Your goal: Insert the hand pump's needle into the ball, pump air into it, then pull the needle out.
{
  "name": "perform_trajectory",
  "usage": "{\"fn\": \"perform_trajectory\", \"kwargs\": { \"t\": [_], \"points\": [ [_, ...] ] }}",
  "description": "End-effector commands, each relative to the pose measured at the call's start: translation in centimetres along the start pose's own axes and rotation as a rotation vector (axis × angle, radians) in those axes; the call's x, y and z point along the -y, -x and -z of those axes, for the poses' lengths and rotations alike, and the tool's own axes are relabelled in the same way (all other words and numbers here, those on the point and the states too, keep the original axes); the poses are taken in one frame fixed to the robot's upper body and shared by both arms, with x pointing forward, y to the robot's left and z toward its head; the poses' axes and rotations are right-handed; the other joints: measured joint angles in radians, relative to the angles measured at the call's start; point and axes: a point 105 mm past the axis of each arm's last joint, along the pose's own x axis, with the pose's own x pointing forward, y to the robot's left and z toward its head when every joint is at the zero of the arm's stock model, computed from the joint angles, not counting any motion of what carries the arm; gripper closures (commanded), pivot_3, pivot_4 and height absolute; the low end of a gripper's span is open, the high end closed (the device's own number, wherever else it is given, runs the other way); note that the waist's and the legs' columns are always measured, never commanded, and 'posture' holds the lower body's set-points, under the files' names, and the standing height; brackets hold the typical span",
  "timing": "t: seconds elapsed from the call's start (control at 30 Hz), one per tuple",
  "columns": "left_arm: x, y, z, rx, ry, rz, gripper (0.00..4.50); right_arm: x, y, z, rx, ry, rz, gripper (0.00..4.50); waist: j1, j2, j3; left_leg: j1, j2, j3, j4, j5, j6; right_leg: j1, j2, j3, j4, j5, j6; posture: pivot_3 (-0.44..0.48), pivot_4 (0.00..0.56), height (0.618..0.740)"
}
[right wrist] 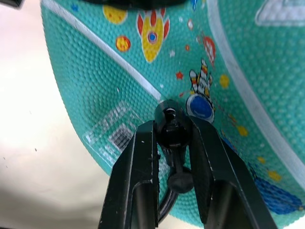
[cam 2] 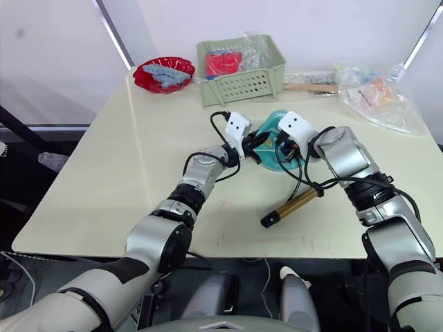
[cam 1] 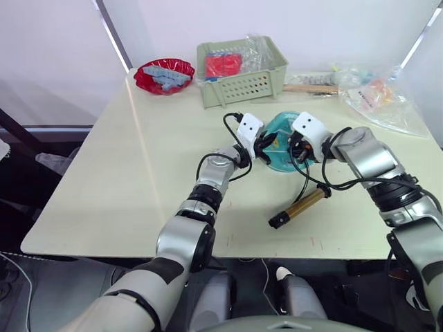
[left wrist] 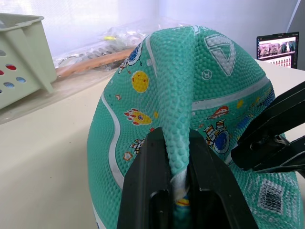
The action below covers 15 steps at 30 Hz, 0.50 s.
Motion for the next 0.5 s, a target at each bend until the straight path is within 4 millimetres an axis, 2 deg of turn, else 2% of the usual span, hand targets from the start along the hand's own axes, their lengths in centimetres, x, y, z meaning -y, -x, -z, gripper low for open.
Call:
{"fn": "perform_trajectory", "kwargs": {
  "t": [0.03, 0.17, 0.5],
  "points": [
    [2.8, -0.2, 3.5, -0.123, 0.045, 0.096, 4.50, 0.1, -1.4, 1.7, -0.090, 0.015, 0.015, 4.15, -0.001, 0.000, 0.000, 0.001, 0.000, 0.000, 0.000, 0.000, 0.000, 0.000, 0.000, 0.000, 0.000, 0.000, 0.000, 0.000, 0.150, 0.737],
    [2.6, -0.2, 3.5, -0.124, 0.044, 0.091, 4.50, -0.3, -2.6, 1.5, -0.084, 0.011, 0.010, 4.15, -0.006, -0.003, -0.002, 0.011, 0.001, 0.000, -0.002, 0.000, 0.000, 0.008, 0.001, 0.001, 0.000, 0.000, 0.000, 0.000, 0.150, 0.737],
    [2.5, 0.0, 3.6, -0.127, 0.046, 0.086, 4.50, -1.4, -4.1, 2.2, -0.120, -0.004, -0.032, 4.15, -0.013, -0.006, -0.008, 0.013, 0.001, -0.003, -0.002, 0.000, 0.000, 0.009, 0.002, 0.001, 0.000, 0.000, 0.000, 0.000, 0.150, 0.737]
  ]
}}
